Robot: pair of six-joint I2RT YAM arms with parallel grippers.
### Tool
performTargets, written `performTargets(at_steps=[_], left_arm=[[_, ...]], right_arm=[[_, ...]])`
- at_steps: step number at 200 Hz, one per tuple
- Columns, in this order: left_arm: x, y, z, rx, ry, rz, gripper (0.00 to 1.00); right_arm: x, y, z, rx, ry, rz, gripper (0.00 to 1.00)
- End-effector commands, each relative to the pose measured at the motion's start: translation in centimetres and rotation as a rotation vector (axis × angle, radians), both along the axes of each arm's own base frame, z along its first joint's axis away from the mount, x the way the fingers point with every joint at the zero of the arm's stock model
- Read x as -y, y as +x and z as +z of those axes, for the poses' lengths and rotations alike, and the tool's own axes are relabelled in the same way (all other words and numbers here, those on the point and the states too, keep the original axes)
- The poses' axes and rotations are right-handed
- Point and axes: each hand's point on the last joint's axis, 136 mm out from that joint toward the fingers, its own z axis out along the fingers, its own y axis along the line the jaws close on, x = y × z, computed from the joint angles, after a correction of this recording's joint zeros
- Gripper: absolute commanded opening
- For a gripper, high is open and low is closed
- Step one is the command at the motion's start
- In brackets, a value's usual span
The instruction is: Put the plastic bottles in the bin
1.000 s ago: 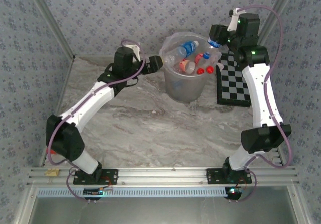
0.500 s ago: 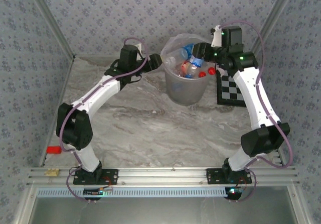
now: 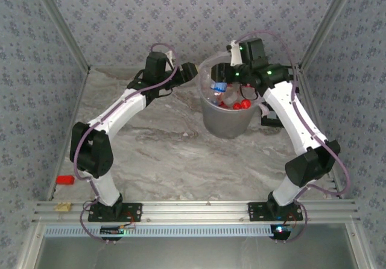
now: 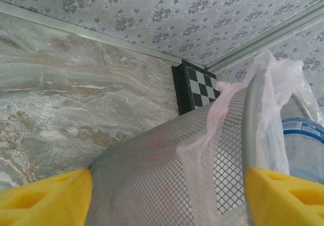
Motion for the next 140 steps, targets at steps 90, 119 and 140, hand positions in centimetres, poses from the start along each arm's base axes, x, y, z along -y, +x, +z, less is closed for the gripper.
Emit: performTargets(at_steps=[90, 119, 140], left_arm=[[-0.4, -1.4, 2.9, 0.031, -0.031, -0.018, 0.78], [-0.8, -1.8, 3.1, 0.041, -0.011, -0.015, 0.78], [-1.1, -2.1, 3.8, 0.056, -0.005, -0.016, 0.79]], right_arm=[[-1.1, -7.5, -9.5, -0.237, -0.355, 0.23, 0.31], [-1.6, -7.0, -4.6, -0.099, -0.26, 0.206, 0.51], [-1.7, -6.9, 0.5, 0.014, -0.193, 0.196, 0.73]])
